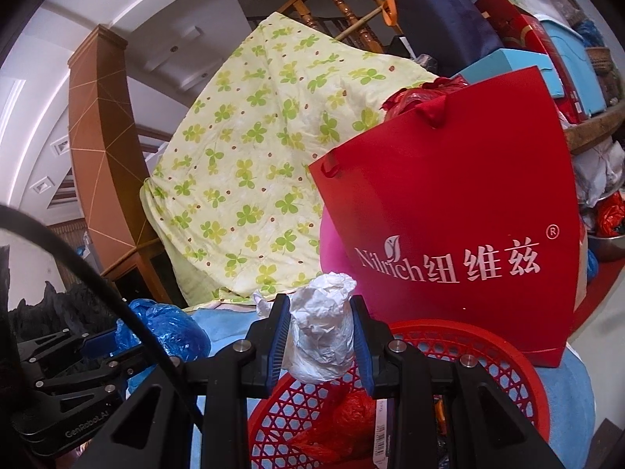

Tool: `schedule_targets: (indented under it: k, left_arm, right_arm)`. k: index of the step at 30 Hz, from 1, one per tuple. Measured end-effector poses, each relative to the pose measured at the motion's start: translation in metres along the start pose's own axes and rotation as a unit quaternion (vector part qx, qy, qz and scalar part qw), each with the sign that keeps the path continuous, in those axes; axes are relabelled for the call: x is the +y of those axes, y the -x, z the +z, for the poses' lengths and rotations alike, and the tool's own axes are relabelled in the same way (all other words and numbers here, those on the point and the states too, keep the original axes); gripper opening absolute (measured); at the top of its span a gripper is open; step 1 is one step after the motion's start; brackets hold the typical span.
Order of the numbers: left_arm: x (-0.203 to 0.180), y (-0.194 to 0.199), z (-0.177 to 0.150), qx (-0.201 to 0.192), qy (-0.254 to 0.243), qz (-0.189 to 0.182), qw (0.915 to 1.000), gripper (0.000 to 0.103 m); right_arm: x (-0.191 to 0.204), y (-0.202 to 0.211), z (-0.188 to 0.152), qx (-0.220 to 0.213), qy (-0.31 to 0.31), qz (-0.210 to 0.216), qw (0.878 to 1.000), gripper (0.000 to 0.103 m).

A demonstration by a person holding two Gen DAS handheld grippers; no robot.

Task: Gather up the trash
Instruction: 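Carry the blue bag and tissue over the red basket with both tools, then hold the blue bag and tissue above the red basket with both tools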

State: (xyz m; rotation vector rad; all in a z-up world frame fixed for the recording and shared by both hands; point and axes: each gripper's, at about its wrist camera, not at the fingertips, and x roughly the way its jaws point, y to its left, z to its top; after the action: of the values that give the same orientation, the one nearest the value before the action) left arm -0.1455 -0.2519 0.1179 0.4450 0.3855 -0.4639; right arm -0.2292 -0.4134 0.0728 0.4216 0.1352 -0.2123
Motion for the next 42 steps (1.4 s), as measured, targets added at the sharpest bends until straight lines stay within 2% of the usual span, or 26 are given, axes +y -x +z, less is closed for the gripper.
schedule_targets:
  k: [22,42]
  left_arm:
    - [-0.030,-0.004,0.004,-0.001,-0.018,-0.025,0.9995,0.042]
    - [-0.046,-0.013,-0.003,0.013,-0.022,-0.050,0.9984,0.042]
  right_arm:
    - [-0.032,0.008,0.006,-0.002,-0.046,-0.014,0.999,0.034]
    - [-0.042,0.008,0.006,0.004,-0.067,-0.021,0.998,0.034]
